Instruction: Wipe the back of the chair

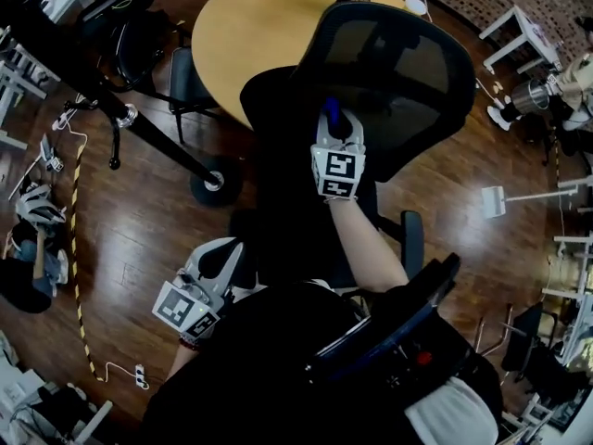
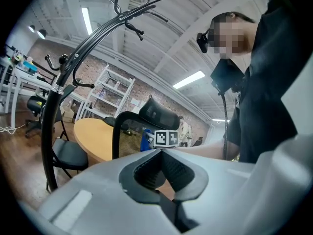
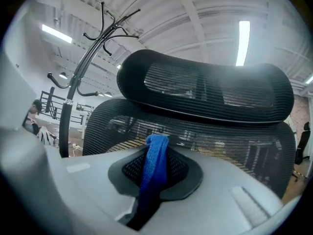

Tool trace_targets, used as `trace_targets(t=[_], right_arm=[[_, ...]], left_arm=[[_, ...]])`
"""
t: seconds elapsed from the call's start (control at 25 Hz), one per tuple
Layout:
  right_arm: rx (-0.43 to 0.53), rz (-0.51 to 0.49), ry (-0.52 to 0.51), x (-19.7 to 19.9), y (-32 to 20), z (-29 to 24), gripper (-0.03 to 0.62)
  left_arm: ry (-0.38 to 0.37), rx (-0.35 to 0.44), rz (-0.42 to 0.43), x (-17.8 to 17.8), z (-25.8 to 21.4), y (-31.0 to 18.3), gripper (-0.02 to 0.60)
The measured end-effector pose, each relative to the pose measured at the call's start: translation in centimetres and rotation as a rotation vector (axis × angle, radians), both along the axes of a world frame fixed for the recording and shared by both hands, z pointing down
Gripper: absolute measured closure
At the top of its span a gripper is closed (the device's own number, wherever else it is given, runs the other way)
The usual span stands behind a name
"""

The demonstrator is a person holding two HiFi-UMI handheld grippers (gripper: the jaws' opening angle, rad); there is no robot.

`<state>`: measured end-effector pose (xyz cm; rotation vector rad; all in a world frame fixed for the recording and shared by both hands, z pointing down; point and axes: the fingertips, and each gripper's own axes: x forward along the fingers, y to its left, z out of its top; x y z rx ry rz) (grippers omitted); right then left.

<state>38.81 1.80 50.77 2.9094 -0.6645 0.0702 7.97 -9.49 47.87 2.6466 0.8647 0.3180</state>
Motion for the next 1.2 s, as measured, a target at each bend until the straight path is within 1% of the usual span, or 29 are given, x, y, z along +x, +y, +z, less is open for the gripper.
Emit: trace_targets(t=[0.08,0.12,0.16,0.24,0.44,0.52,0.56,0.68,0.76,0.84,0.92,1.0,1.12,1.2], right_arm=[[0.004,0.030,0.006,0.0,-0.1,-0.4,0.559],[0.000,0.024,0.009,-0.2,-0.6,-0.5,0.559],[-0.009,-0.001,0.013,-0.6,-1.5,-0.6,0.559],[-0.039,-0.083,0.025,-1.3,-4.2,-0.8,0.559],[-0.146,-0.263,0.059,-3.7,-11.5,-0.8,0.557],[-0.158,-0.291,0.061,-4.5,-13.7,-0.7,0.557],[-0.150,-0.281,0.059,-4.7,-14.2,-0.7,0.557],[-0.106,-0.234,0.059,-4.5,-14.4,-0.9,0.557],[-0.089,-0.250,0.056,-4.5,-14.9,-0.8,0.557],[-0.095,-0.302,0.053,-5.0,-15.8,-0.6,0.557],[-0.121,-0.374,0.051,-5.7,-16.7,-0.3,0.557],[-0.150,-0.422,0.047,-6.2,-17.1,-0.1,0.557],[-0.131,-0.429,0.039,-6.9,-15.4,-0.7,0.557],[-0.106,-0.418,0.031,-7.3,-12.5,-1.0,0.557]], left_arm=[[0.006,0.009,0.019,-0.4,-0.3,-0.4,0.575],[0.008,0.017,0.020,-0.7,-0.3,-0.7,0.575],[0.009,0.025,0.016,-0.9,-0.3,-1.0,0.575],[0.013,0.034,0.005,-1.1,-0.4,-1.3,0.575],[0.030,0.025,-0.003,-1.4,-1.2,-1.5,0.575],[0.038,0.034,-0.009,-1.7,-1.7,-1.6,0.575],[0.043,0.042,-0.012,-1.8,-2.1,-1.6,0.575],[0.059,0.059,-0.036,-2.0,-2.9,-2.1,0.575],[0.060,0.061,-0.057,-2.3,-3.0,-2.5,0.575],[0.050,0.062,-0.071,-2.9,-2.8,-2.6,0.575],[0.043,0.064,-0.073,-3.1,-2.6,-2.2,0.575],[0.055,0.067,-0.063,-2.8,-2.8,-1.4,0.575],[0.092,0.069,-0.042,-2.0,-3.9,0.8,0.575],[0.104,0.066,-0.034,-1.7,-4.5,2.5,0.575]])
